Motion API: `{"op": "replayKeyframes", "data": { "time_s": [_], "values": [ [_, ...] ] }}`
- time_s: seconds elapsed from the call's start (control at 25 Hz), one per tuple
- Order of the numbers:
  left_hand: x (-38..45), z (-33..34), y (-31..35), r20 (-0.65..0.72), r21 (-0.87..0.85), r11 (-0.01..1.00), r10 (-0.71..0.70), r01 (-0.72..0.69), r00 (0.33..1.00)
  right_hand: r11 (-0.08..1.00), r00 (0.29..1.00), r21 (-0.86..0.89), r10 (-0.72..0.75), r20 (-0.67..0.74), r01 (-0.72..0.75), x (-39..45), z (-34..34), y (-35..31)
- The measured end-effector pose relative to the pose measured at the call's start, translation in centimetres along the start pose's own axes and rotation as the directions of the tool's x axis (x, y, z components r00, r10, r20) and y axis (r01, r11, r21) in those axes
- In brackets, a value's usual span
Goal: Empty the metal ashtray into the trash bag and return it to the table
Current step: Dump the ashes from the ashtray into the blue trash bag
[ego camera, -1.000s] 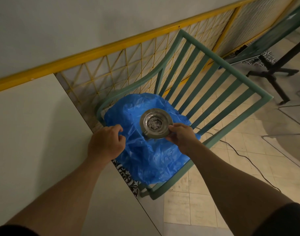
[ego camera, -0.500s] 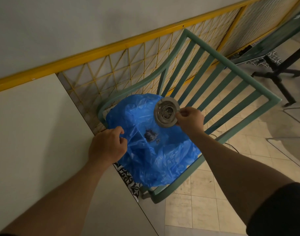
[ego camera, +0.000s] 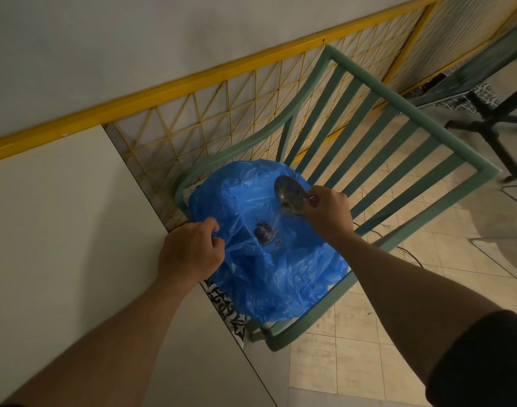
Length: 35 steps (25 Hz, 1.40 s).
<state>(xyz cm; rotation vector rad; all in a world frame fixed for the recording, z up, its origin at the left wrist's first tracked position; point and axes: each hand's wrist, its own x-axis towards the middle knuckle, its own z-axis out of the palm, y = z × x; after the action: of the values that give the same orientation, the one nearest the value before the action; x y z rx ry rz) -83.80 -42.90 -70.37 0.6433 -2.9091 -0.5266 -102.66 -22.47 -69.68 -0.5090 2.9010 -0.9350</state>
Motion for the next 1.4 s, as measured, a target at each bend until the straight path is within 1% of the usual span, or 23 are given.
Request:
{"op": "replayKeyframes", "data": {
  "time_s": [0.24,0.44,0.52,0.6,0.8,0.92,1.0,1.12,1.32,1.4],
  "values": [
    [0.0,0.0,-0.1,0.005,0.015,1.0,-0.003,0.003,1.0,1.0,1.0,-0.015,-0.006,-0.019,0.005,0.1,-0.1,0.4],
    [0.0,0.0,-0.1,0.004,0.013,1.0,-0.004,0.004,1.0,0.99,0.987,-0.047,-0.135,-0.087,0.131,0.6,-0.5,-0.1],
    [0.1,0.0,0.0,0.003,0.008,1.0,-0.001,0.001,1.0,0.975,0.979,-0.132,-0.191,-0.066,0.181,0.9,-0.3,-0.2],
    [0.1,-0.1,0.0,-0.001,0.011,1.0,0.0,0.0,1.0,0.956,0.977,-0.213,-0.212,-0.022,0.203,1.0,-0.1,-0.1],
    [0.0,-0.1,0.1,-0.008,0.0,1.0,0.006,-0.006,1.0,0.935,0.97,-0.261,-0.244,0.015,0.239,0.9,-0.1,-0.1],
    [0.0,-0.2,0.1,-0.001,0.005,1.0,0.008,-0.008,1.0,0.921,0.956,-0.274,-0.294,-0.019,0.278,0.9,-0.3,-0.4],
    [0.0,-0.2,0.1,-0.001,0.004,1.0,0.002,-0.002,1.0,0.908,0.945,-0.283,-0.327,-0.017,0.31,1.0,-0.4,-0.4],
    [-0.1,-0.3,0.2,-0.002,-0.001,1.0,0.001,-0.001,1.0,0.901,0.949,-0.305,-0.312,0.037,0.308,0.9,-0.4,-0.2],
    [0.0,-0.4,0.2,0.004,0.002,1.0,-0.007,0.007,1.0,0.894,0.95,-0.326,-0.307,0.049,0.306,0.9,-0.7,0.0],
    [0.0,-0.4,0.3,0.014,0.007,1.0,-0.008,0.008,1.0,0.899,0.948,-0.311,-0.319,0.018,0.309,1.0,-0.9,-0.1]
  ]
}}
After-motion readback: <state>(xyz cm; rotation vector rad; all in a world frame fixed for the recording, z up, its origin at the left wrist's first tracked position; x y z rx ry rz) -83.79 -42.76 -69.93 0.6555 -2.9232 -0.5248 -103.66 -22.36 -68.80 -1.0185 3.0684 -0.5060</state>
